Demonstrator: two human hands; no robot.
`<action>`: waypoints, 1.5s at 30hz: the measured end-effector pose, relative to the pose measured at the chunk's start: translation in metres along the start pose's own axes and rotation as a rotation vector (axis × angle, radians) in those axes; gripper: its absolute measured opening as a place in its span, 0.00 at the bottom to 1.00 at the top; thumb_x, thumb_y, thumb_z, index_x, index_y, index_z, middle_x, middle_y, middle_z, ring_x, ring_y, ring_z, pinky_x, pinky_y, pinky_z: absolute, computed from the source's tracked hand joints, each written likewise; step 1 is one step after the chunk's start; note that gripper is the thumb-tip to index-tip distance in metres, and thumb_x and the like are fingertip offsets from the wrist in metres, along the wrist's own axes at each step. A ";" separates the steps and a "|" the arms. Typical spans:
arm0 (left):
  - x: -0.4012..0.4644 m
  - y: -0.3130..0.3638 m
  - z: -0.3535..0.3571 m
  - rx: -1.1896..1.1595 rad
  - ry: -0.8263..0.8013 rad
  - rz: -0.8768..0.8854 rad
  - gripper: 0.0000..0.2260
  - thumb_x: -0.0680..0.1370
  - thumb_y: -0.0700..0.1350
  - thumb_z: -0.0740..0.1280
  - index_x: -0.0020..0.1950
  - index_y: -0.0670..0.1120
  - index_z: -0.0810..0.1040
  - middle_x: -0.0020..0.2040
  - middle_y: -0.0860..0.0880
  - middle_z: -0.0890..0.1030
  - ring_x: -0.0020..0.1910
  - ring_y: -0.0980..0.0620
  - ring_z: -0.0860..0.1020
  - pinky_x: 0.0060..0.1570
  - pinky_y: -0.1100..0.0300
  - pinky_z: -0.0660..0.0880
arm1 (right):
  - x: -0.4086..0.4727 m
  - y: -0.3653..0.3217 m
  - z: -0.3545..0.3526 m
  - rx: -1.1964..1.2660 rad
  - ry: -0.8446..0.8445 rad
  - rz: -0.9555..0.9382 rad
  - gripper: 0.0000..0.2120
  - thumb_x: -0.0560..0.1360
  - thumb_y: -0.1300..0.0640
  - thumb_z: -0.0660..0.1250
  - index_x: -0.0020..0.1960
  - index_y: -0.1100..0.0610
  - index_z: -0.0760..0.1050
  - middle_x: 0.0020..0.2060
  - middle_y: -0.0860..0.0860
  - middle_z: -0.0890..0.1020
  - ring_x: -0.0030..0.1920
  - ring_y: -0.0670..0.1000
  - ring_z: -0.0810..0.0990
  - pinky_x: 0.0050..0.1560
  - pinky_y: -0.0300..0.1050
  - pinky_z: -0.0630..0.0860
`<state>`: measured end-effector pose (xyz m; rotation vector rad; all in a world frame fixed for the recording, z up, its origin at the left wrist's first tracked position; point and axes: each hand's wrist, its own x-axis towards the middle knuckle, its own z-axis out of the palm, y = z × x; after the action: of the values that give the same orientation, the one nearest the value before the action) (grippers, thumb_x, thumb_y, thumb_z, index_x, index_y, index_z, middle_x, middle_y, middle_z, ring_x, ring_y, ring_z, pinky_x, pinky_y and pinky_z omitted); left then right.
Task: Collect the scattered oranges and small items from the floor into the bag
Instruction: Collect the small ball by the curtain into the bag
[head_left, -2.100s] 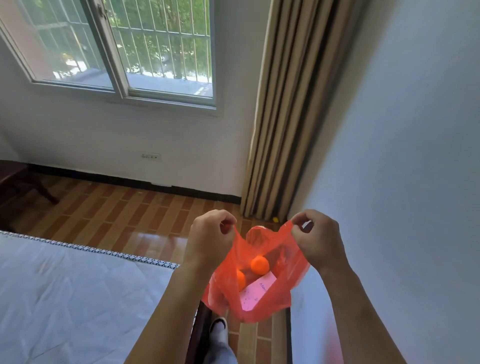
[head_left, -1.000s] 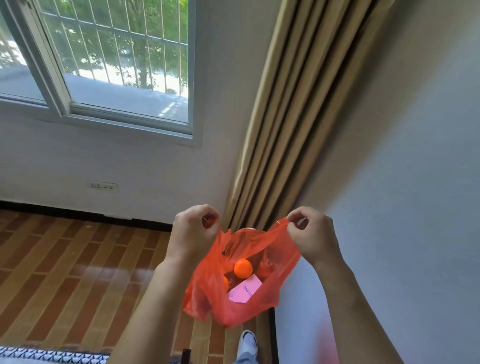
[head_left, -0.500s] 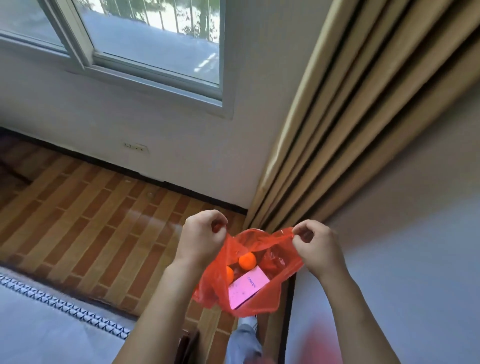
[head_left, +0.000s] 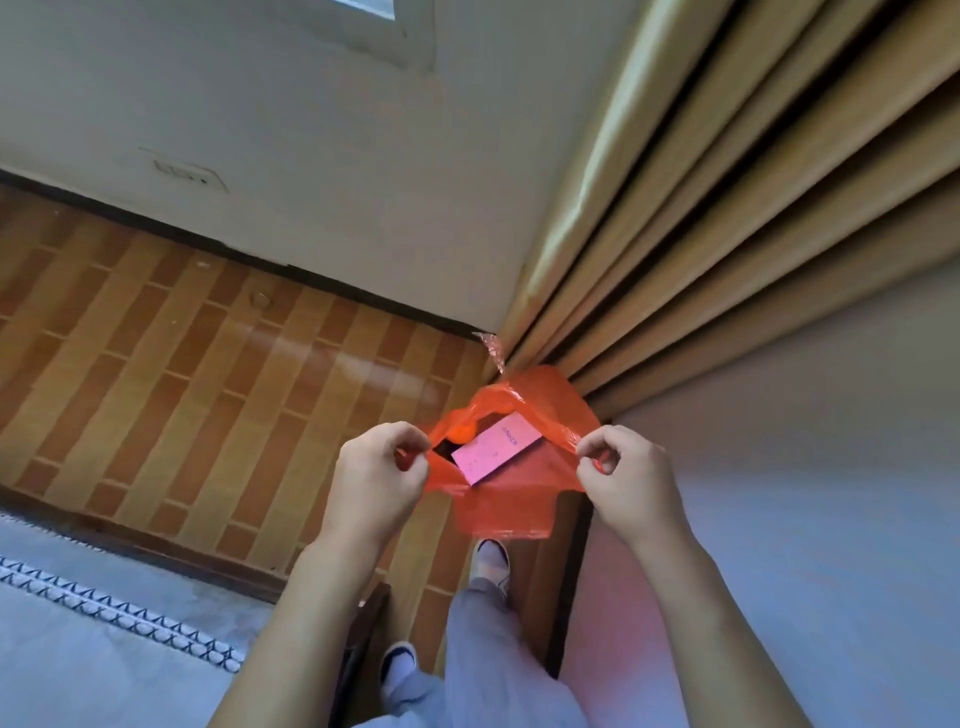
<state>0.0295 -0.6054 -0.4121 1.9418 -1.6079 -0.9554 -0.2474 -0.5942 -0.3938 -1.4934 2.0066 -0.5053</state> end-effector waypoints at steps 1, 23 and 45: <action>0.007 -0.011 0.009 0.000 -0.003 0.000 0.10 0.70 0.36 0.73 0.42 0.51 0.85 0.39 0.58 0.83 0.39 0.59 0.80 0.41 0.68 0.74 | 0.005 0.006 0.011 0.000 0.002 0.003 0.12 0.69 0.68 0.71 0.39 0.51 0.81 0.32 0.40 0.76 0.38 0.43 0.77 0.36 0.28 0.68; 0.133 -0.285 0.212 0.147 -0.042 0.260 0.10 0.71 0.37 0.73 0.41 0.52 0.80 0.39 0.56 0.79 0.40 0.57 0.77 0.42 0.56 0.76 | 0.113 0.248 0.294 -0.049 0.021 -0.032 0.11 0.73 0.65 0.72 0.42 0.49 0.80 0.41 0.43 0.81 0.39 0.40 0.78 0.38 0.25 0.69; 0.112 -0.491 0.275 0.387 -0.178 0.503 0.10 0.73 0.39 0.69 0.43 0.53 0.71 0.40 0.56 0.68 0.31 0.49 0.74 0.27 0.52 0.73 | 0.118 0.307 0.442 -0.615 -0.233 -0.279 0.31 0.79 0.48 0.67 0.79 0.53 0.65 0.73 0.48 0.68 0.71 0.52 0.69 0.72 0.49 0.69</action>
<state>0.1609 -0.5778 -0.9700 1.5655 -2.3767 -0.6568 -0.2093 -0.5959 -0.9435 -2.1003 1.8593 0.2089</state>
